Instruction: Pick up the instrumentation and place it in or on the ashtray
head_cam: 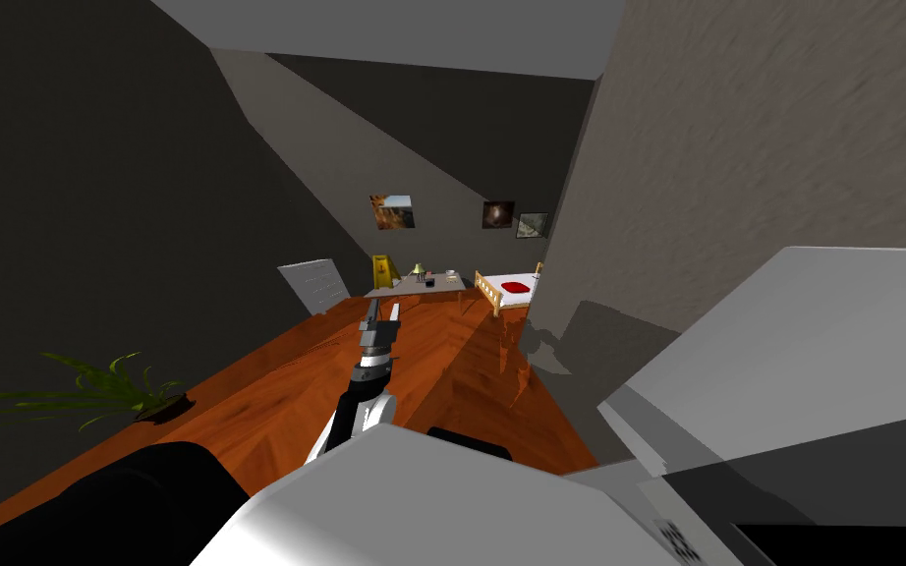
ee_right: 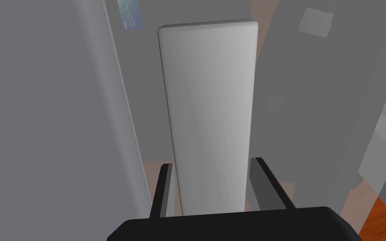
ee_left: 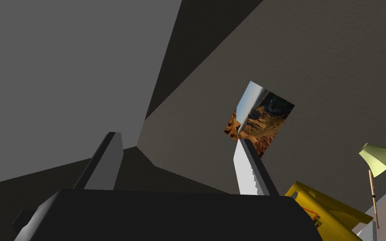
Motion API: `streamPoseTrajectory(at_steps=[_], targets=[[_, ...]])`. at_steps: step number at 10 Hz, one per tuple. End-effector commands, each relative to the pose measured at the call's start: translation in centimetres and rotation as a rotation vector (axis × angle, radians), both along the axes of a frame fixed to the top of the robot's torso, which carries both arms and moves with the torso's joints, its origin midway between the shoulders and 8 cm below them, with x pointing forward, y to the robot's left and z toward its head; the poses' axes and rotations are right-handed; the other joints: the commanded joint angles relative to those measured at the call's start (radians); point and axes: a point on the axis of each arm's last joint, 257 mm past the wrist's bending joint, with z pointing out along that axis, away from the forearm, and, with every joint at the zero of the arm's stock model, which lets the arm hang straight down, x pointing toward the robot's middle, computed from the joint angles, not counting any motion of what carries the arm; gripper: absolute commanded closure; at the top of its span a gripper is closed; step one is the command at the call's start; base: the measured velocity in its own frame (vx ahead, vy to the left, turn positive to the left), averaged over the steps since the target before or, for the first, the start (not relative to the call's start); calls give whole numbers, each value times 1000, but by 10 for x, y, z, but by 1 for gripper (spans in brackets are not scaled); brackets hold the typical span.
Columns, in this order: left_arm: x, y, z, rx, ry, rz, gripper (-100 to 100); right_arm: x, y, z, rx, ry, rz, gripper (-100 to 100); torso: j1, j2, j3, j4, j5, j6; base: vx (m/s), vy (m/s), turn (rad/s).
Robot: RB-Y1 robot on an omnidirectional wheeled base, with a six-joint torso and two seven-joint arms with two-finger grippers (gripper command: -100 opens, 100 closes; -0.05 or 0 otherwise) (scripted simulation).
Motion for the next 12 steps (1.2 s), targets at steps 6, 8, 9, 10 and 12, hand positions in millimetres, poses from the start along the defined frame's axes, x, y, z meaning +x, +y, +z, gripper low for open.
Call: streamPoseTrajectory(at_steps=[6,8,9,10,12], targets=[[0,0,0,0,0,0,0,0,-12,11,-4,-2,26,100,1,-1,-1,0,1,0,18,11,-62],[0,0,0,0,0,0,0,0,-16,15,-5,-2,33,100,3,-3,-2,-1,2,1,49,25,-109],[0,0,0,0,0,0,0,-1,-17,16,-5,-1,36,0,3,-3,-2,-1,1,0,0,0,0],[0,0,0,0,0,0,0,-15,-37,30,-36,30,42,100,2,-1,-1,0,1,0,-6,51,6],[0,0,0,0,0,0,0,11,-8,17,28,-21,70,100,5,0,0,0,0,-1,-17,44,-13]])
